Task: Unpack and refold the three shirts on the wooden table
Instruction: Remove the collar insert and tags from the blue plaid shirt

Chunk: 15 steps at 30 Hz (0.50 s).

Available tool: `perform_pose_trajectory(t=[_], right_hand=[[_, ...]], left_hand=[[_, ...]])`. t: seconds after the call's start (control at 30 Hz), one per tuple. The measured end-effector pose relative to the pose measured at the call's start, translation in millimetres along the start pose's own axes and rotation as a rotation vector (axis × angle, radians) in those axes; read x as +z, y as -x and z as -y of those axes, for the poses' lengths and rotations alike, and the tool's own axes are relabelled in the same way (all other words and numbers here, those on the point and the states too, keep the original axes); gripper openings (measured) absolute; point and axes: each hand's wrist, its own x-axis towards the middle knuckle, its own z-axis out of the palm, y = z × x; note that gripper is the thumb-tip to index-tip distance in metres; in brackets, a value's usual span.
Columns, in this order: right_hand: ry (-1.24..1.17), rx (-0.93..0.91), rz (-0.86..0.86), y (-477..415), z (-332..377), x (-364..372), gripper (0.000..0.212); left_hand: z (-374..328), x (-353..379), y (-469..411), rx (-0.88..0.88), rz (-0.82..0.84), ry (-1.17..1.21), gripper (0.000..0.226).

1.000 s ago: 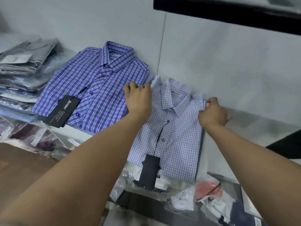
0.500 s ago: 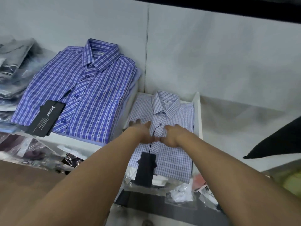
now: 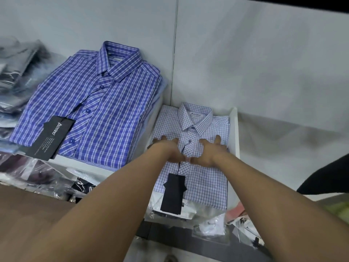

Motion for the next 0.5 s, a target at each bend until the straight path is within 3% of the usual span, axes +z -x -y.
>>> perform_pose_trajectory(t=[0.1,0.2,0.3,0.4,0.5], right_hand=[[-0.03,0.0,-0.031,3.3,4.0,-6.9,0.1],[-0.223,-0.1,-0.303,7.3,22.9,-17.7,0.063],[-0.486,-0.226,-0.508,18.7,60.7,-37.5,0.037],[-0.736,-0.312,-0.465,34.0,109.9,-52.9,0.031],[-0.954,-0.336,-0.347,48.1,154.7,-54.7,0.037]], left_hand=[[-0.5,-4.7,8.3,0.083,-0.128,0.081,0.085],[-0.7,-22.5,29.9,0.24,-0.423,0.339,0.056],[9.9,-57.3,61.1,0.292,-0.732,0.422,0.038],[48.6,-87.5,87.6,0.213,-0.935,0.459,0.03],[111.0,-90.7,103.9,-0.001,-1.038,0.44,0.027]])
